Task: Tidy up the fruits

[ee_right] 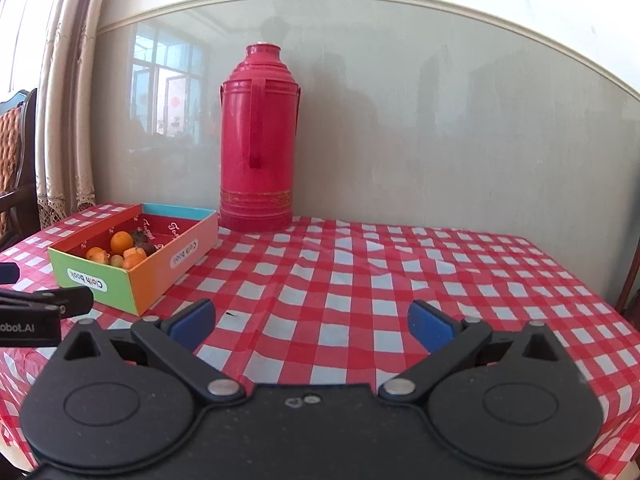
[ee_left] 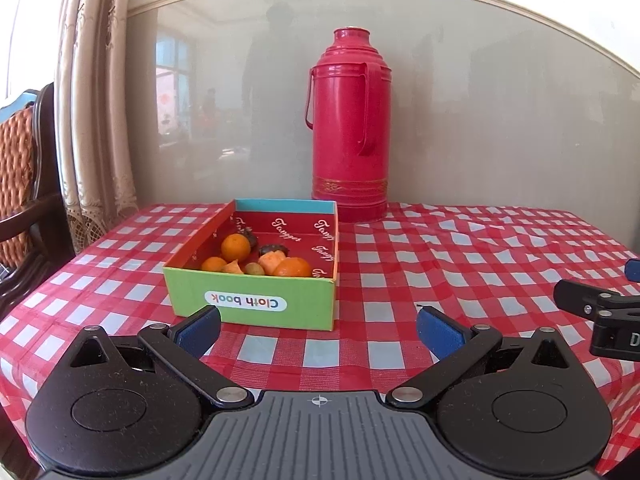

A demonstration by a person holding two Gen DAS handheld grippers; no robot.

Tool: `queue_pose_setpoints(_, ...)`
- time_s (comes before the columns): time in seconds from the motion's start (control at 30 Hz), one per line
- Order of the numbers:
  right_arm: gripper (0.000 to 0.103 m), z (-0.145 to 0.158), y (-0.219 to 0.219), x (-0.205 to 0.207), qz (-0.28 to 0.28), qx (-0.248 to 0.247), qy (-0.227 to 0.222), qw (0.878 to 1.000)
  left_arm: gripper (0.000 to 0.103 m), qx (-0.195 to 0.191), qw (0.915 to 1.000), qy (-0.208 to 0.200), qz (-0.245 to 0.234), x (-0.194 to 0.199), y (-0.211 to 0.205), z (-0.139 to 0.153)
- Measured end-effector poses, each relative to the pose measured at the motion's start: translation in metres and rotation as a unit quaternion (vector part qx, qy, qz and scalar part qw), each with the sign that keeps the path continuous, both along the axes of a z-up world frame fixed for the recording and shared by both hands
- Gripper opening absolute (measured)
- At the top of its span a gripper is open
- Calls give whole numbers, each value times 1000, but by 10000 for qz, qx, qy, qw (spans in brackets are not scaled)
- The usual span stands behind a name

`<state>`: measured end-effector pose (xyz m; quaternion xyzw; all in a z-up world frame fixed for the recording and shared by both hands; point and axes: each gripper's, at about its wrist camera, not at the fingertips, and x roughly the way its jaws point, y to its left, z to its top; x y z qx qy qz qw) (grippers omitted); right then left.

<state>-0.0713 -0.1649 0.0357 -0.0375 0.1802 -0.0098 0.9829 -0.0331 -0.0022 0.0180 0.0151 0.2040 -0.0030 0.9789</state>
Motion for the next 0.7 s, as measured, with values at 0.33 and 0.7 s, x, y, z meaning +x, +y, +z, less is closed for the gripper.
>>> queue_pose_setpoints(0.33, 97, -2, 2, 1, 5, -10, 29, 10000, 103, 5, 10000, 5, -11, 2, -1, -1)
queue_pose_setpoints(0.7, 97, -2, 1, 1, 2, 37, 55, 10000, 103, 27, 10000, 16, -53, 3, -4, -1)
